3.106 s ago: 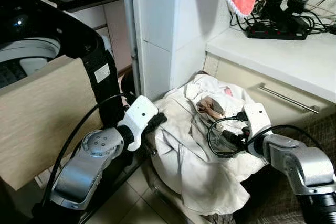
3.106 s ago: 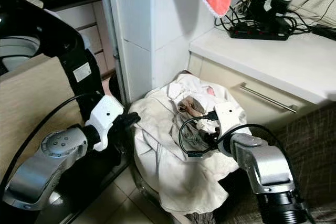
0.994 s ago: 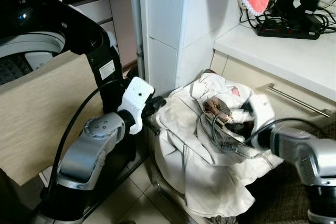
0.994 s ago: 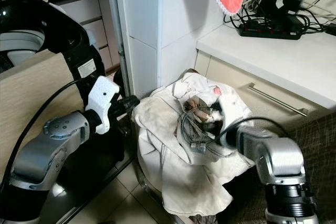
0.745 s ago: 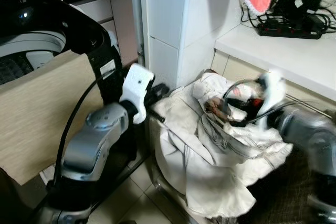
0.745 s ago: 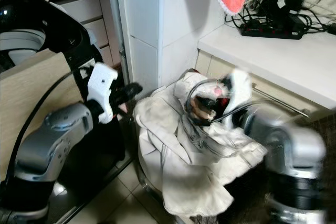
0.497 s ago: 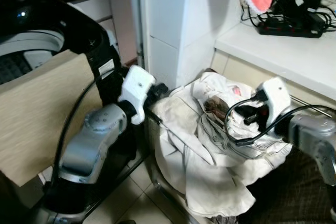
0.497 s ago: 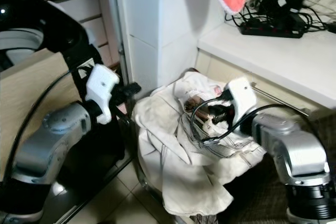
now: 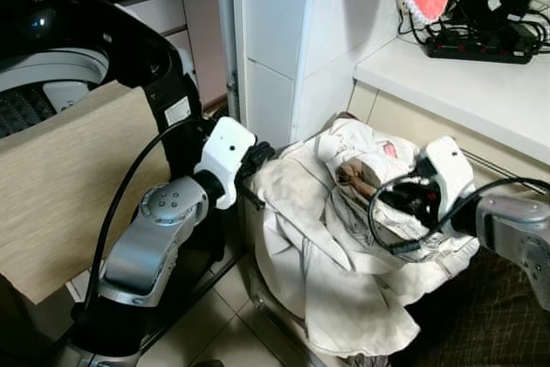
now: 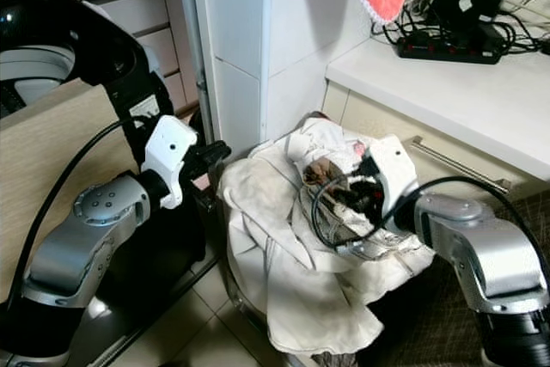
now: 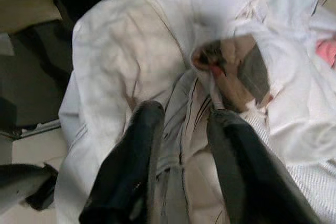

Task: Clothes washing

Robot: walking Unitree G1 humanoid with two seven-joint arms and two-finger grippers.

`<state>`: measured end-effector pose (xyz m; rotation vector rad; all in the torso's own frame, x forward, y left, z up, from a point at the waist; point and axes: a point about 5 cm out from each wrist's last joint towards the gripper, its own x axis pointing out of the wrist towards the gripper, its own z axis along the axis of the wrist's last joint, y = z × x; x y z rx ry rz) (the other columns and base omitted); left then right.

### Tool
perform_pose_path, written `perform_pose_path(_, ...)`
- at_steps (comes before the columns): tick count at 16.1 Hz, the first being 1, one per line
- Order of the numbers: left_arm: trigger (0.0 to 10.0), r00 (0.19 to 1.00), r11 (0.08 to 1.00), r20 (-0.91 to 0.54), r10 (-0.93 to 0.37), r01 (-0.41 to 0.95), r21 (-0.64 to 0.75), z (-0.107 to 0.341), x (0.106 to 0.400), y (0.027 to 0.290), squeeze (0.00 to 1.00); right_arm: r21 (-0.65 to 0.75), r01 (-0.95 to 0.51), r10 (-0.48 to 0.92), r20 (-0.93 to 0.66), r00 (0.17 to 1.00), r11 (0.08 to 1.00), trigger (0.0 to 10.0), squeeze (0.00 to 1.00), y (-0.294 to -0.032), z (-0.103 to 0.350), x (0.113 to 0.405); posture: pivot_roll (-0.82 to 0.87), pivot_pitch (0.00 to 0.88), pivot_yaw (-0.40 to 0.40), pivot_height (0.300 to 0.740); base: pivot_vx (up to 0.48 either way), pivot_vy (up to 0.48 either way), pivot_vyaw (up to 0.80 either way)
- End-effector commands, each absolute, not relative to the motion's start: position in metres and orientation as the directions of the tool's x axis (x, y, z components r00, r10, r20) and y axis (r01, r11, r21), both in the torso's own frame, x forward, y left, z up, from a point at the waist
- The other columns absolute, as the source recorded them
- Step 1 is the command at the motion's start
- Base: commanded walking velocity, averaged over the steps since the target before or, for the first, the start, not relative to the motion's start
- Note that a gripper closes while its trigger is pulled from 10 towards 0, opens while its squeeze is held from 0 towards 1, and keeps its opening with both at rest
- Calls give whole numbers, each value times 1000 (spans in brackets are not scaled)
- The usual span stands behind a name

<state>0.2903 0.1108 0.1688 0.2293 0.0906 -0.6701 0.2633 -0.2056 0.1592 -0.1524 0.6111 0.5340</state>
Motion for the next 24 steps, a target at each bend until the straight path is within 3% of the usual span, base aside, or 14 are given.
perform_pose_path(1, 10000, 771, 746, -169, -615, 637, 192, 167, 289, 109, 0, 13, -540, 445, -584, 679, 841, 10000, 1000, -204, 163, 261, -41, 0, 4, 740, 0, 0, 0)
perform_pose_path(10, 10000, 714, 689, -216, -666, 700, 189, 161, 284, 106, 0, 53, -585, 474, -647, 597, 809, 10000, 1000, -204, 148, 249, -39, 0, 13, 740, 0, 0, 0)
perform_pose_path(12, 10000, 620, 605, -282, -732, 782, 149, 153, 273, 101, 0, 6, -551, 400, -694, 598, 834, 10000, 1000, -211, 132, 250, -42, 0, 16, 740, 0, 0, 0)
perform_pose_path(13, 10000, 562, 551, -323, -762, 824, 133, 147, 266, 99, 0, 27, -559, 396, -733, 552, 829, 10000, 0, -214, 117, 245, -44, 0, 18, 740, 0, 0, 0)
perform_pose_path(16, 10000, 496, 499, -355, -792, 862, 91, 143, 258, 96, 0, 31, -538, 365, -766, 529, 843, 10000, 0, -220, 101, 243, -43, 0, 17, 740, 0, 0, 0)
perform_pose_path(17, 10000, 471, 478, -368, -802, 875, 78, 142, 255, 96, 0, 3, -531, 337, -776, 534, 847, 4000, 0, -224, 97, 245, -43, 0, 17, 740, 0, 0, 0)
perform_pose_path(18, 10000, 456, 464, -375, -807, 883, 74, 141, 253, 96, 0, -12, -523, 322, -777, 541, 852, 941, 0, -226, 96, 247, -43, 0, 17, 740, 0, 0, 0)
perform_pose_path(19, 10000, 457, 465, -376, -806, 882, 75, 142, 253, 96, 0, -11, -523, 324, -774, 544, 852, 0, 0, -227, 97, 249, -44, 0, 20, 740, 0, 0, 0)
perform_pose_path(24, 10000, 464, 471, -380, -800, 878, 81, 144, 254, 98, 0, 2, -521, 339, -761, 553, 854, 0, 0, -229, 100, 253, -42, 0, 17, 740, 0, 0, 0)
